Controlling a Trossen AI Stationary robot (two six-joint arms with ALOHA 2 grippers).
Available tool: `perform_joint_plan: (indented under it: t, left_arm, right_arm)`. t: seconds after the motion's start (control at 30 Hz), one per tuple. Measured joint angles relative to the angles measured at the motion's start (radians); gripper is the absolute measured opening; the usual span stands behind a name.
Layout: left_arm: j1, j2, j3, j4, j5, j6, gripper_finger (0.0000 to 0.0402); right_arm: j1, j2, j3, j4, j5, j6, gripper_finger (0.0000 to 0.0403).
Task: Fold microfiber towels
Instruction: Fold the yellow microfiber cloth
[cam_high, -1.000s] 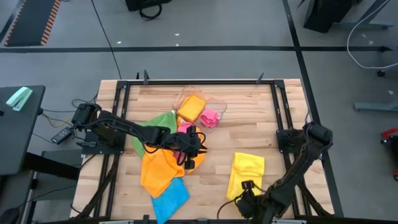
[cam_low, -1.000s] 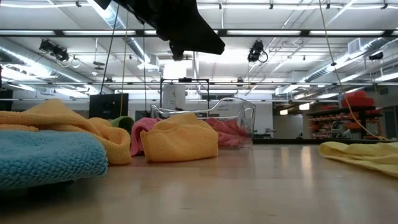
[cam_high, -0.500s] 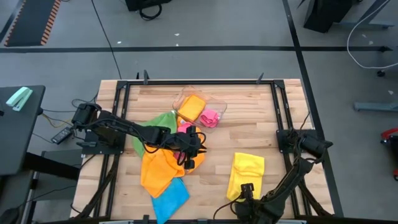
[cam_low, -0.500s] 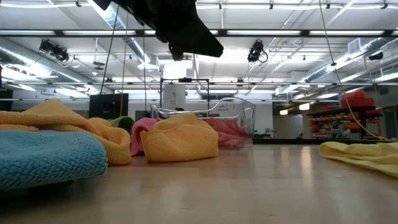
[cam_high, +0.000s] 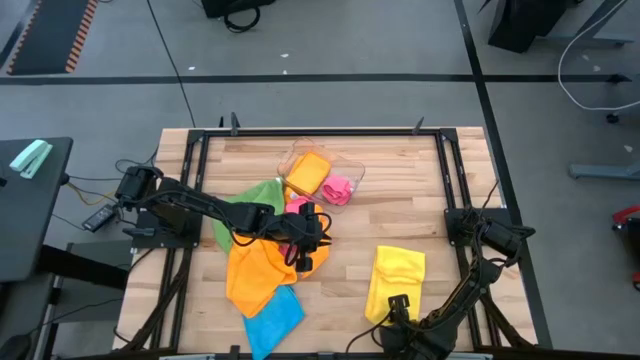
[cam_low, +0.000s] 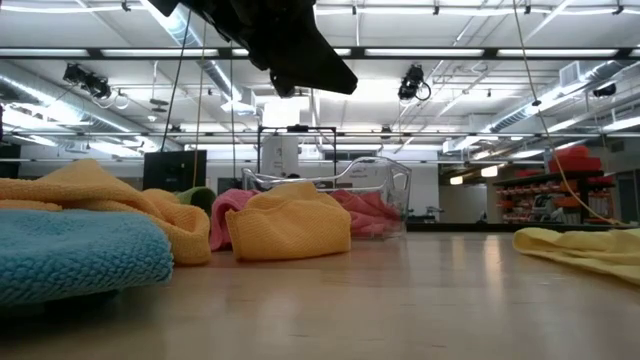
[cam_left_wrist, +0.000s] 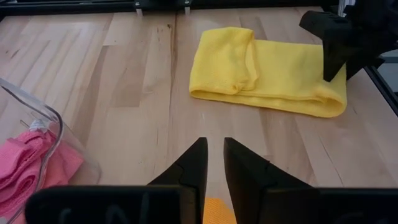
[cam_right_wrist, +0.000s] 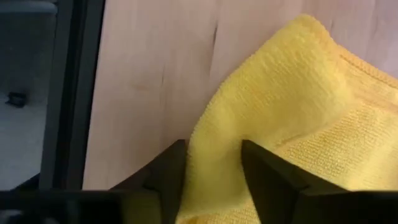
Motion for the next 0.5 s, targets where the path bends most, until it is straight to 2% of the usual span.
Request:
perform_joint_plan:
  t: [0.23,0.5]
  left_arm:
    - [0.0,0.0,0.0,0.0,0.0,0.0,0.0066]
    - [0.0,0.0,0.0,0.0,0.0,0.0,0.0058]
  right_arm:
    - [-0.004,0.0,-0.002,-0.018,-0.013,-0.057,0.0054]
    - [-0.009,0.004,0.021,-0.013,-0.027,-0.209,0.0038]
